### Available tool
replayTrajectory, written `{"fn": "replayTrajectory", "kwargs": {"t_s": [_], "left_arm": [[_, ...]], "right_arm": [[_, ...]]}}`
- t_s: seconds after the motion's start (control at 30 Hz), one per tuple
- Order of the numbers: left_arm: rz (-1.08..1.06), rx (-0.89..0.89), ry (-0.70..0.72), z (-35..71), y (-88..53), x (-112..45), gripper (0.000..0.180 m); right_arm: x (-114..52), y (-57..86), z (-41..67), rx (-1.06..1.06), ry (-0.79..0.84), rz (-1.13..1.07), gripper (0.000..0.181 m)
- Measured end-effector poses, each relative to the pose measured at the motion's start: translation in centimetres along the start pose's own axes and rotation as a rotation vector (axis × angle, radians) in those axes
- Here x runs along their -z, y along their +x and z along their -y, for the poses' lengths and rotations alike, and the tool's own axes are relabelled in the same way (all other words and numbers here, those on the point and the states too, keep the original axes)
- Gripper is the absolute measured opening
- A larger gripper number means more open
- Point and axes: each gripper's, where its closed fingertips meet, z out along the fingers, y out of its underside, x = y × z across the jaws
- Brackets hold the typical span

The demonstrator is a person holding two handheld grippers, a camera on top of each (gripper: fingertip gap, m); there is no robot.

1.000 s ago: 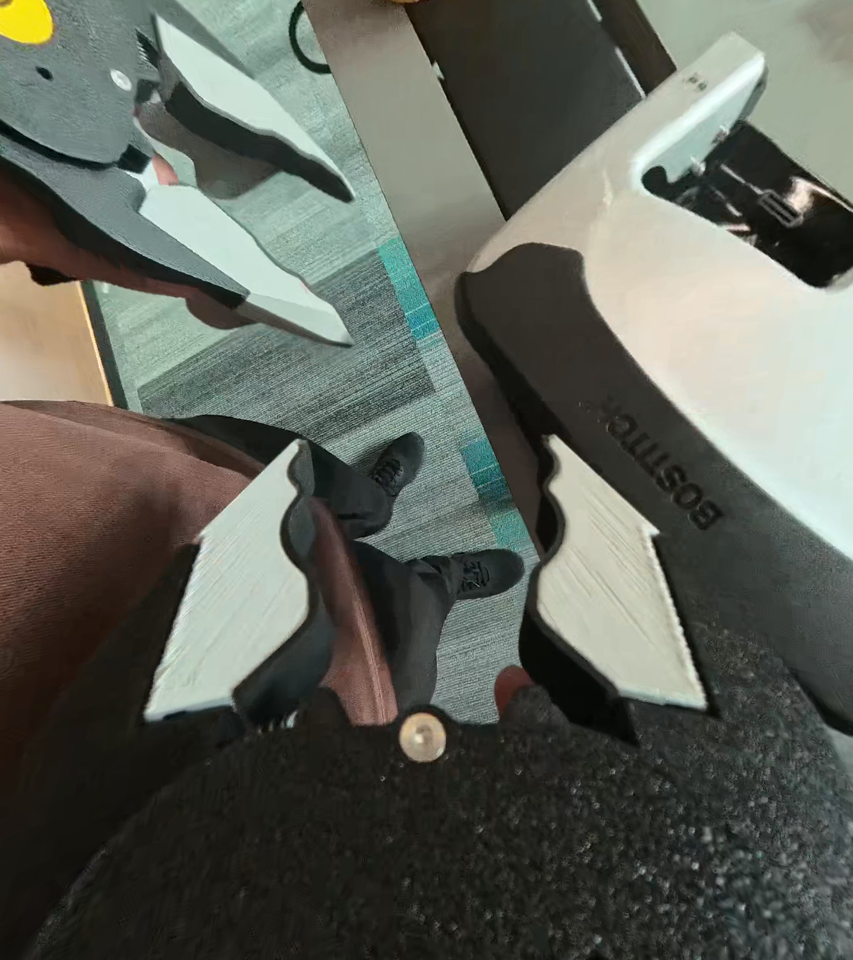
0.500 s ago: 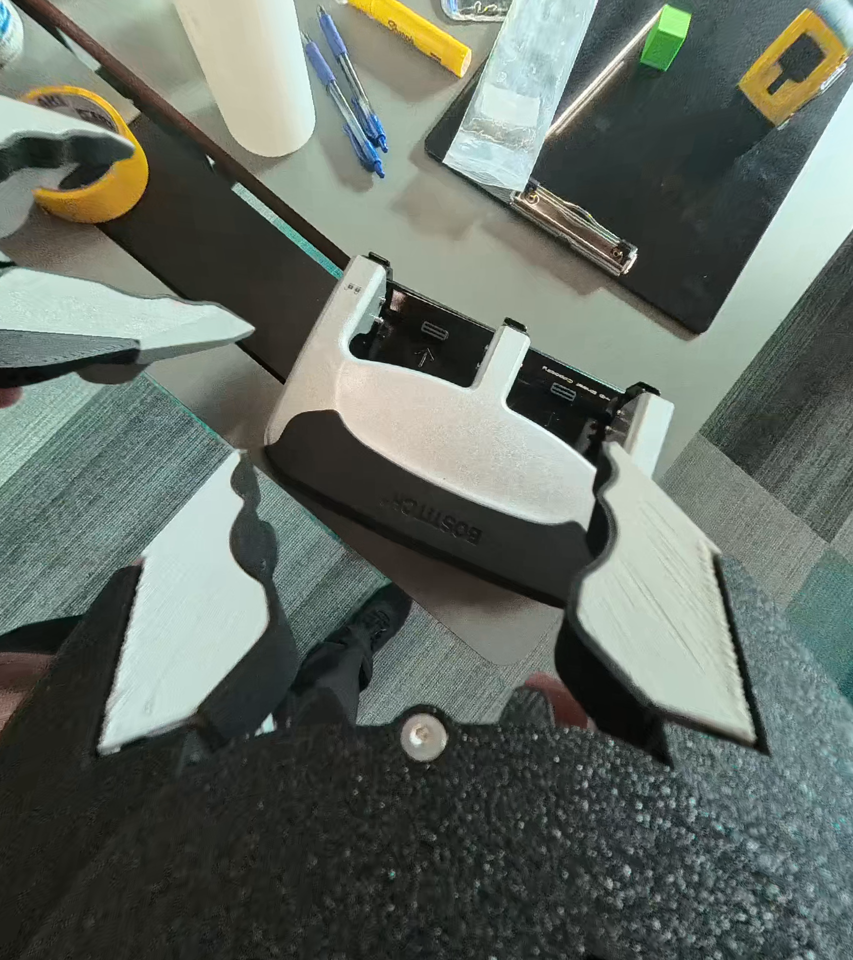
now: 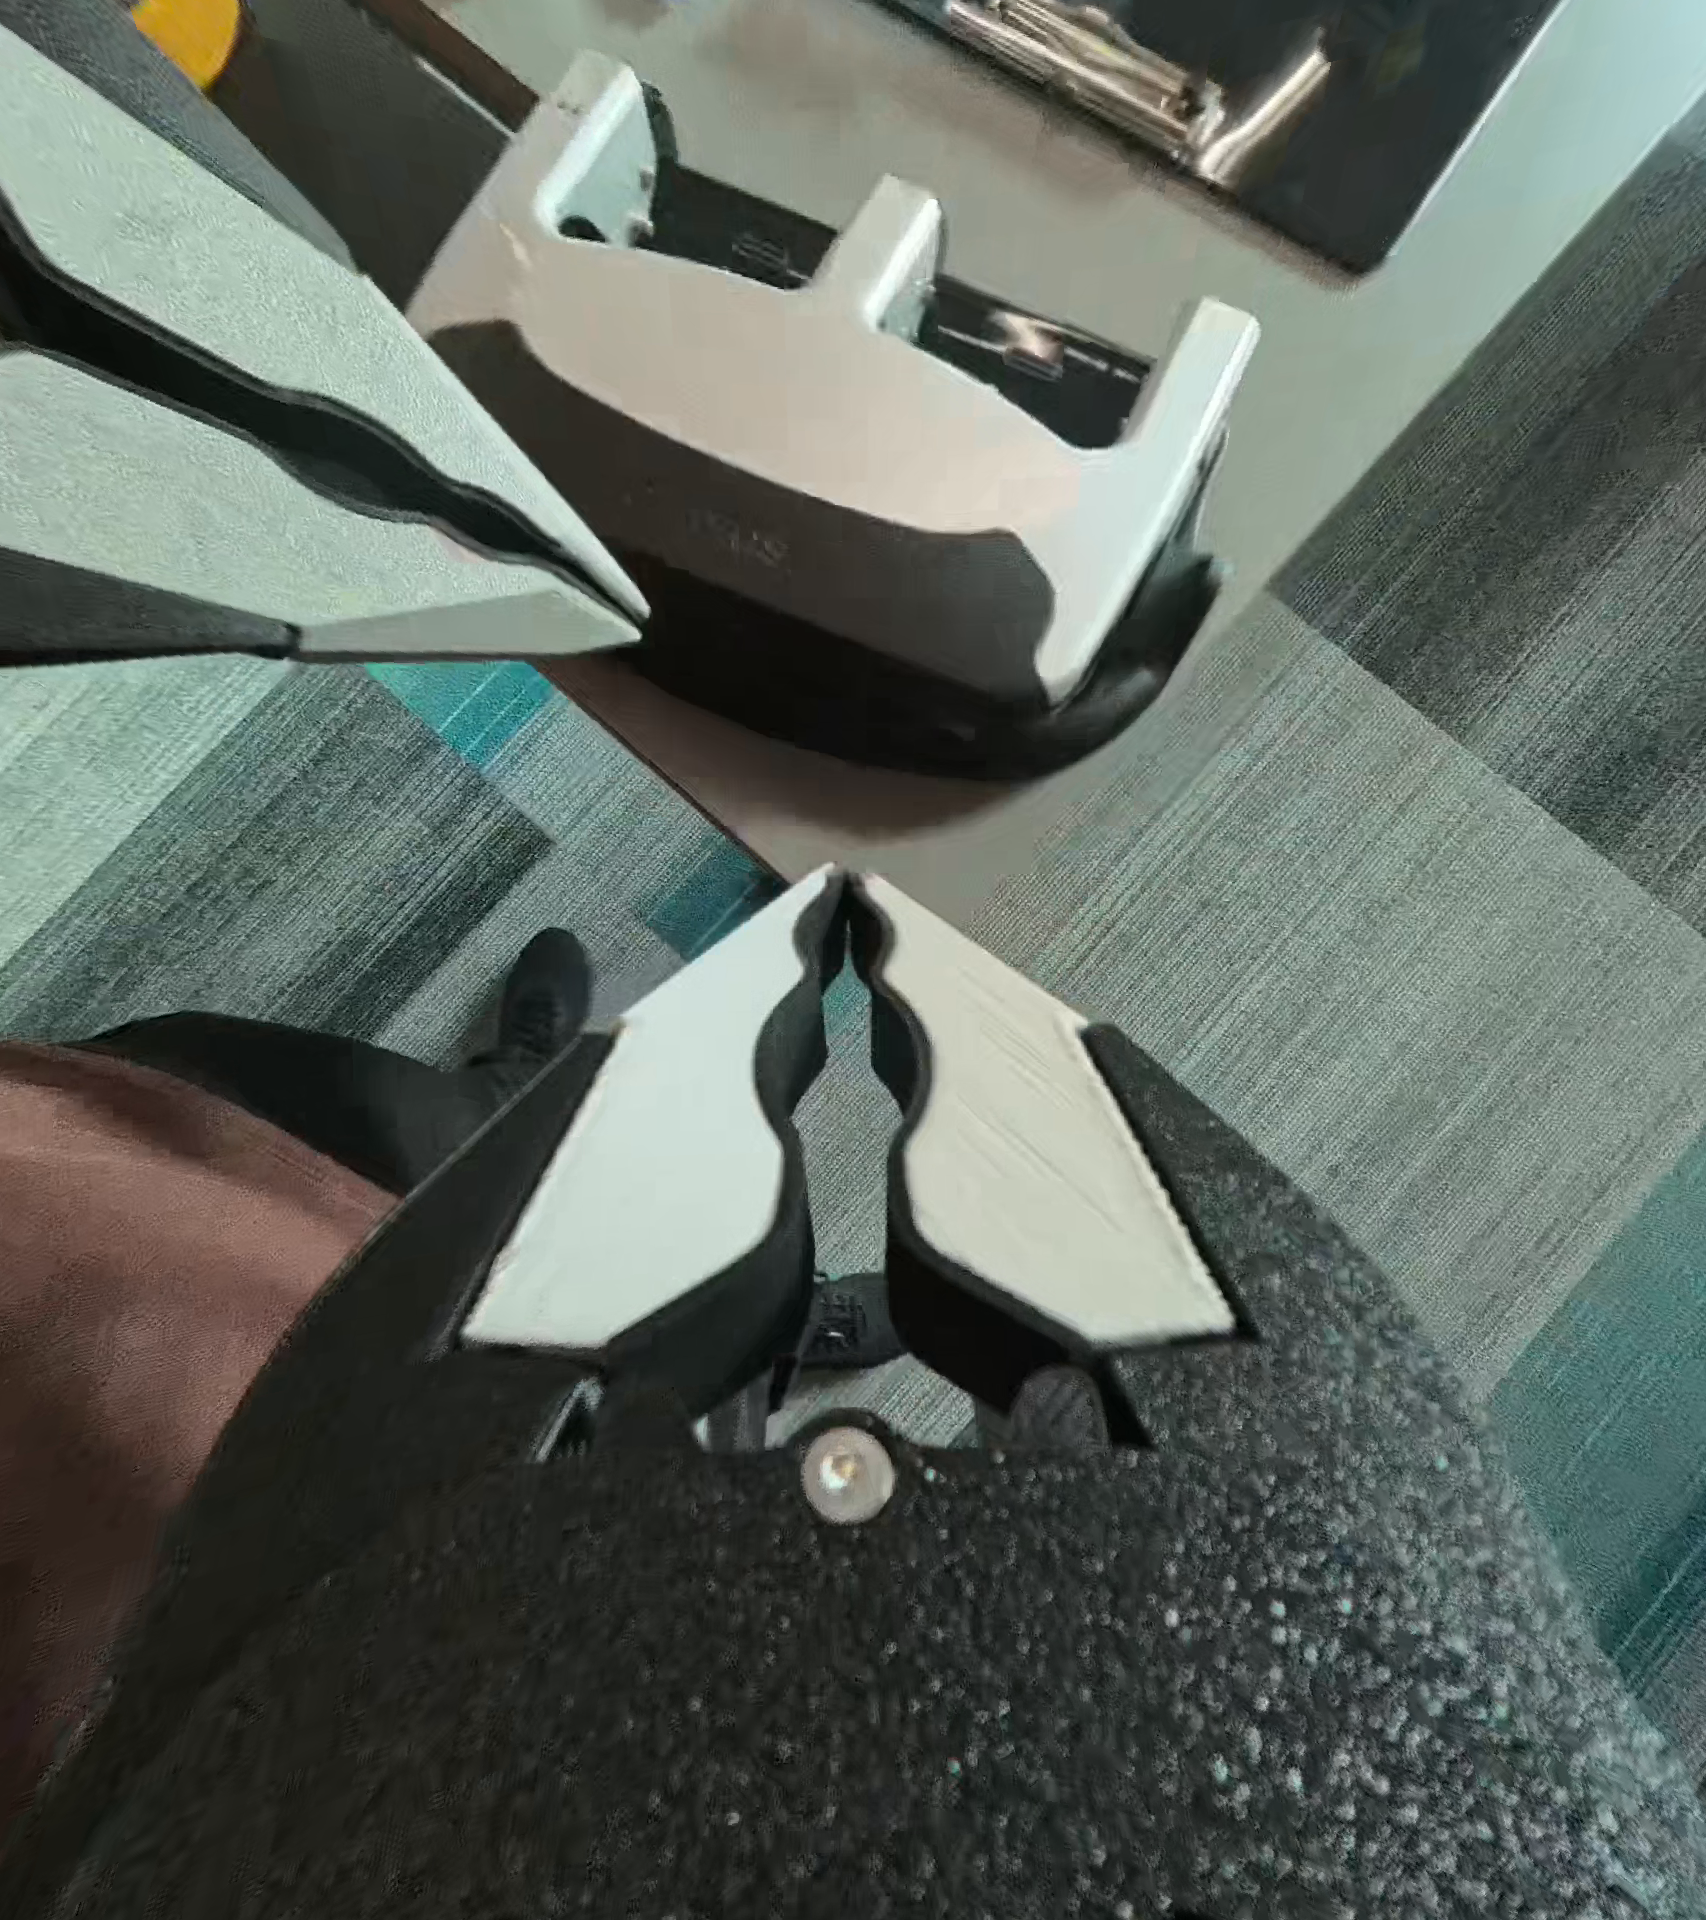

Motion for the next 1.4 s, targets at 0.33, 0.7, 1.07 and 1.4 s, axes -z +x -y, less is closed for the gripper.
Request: {"fn": "replayTrajectory", "kwargs": {"t_s": [0.33,0.7,1.07,1.4], "left_arm": [[-0.322,-0.086,-0.260,8.6,19.6,-15.9,0.054],[-0.542,-0.321,-0.501,13.0,24.9,-28.9,0.052],[-0.834,-0.471,-0.428,30.3,26.8,-47.3,0.054],[-0.849,-0.651,-0.367,47.0,24.2,-63.8,0.054]], "right_arm": [[9.9,12.2,-23.4,-0.369,-0.074,0.029,0.045],[16.6,26.1,-38.9,-0.737,-0.120,-0.452,0.066],[21.7,43.3,-49.0,-1.260,-0.156,-0.711,0.090],[26.7,63.3,-49.1,-1.222,-0.041,-1.153,0.087]]}}
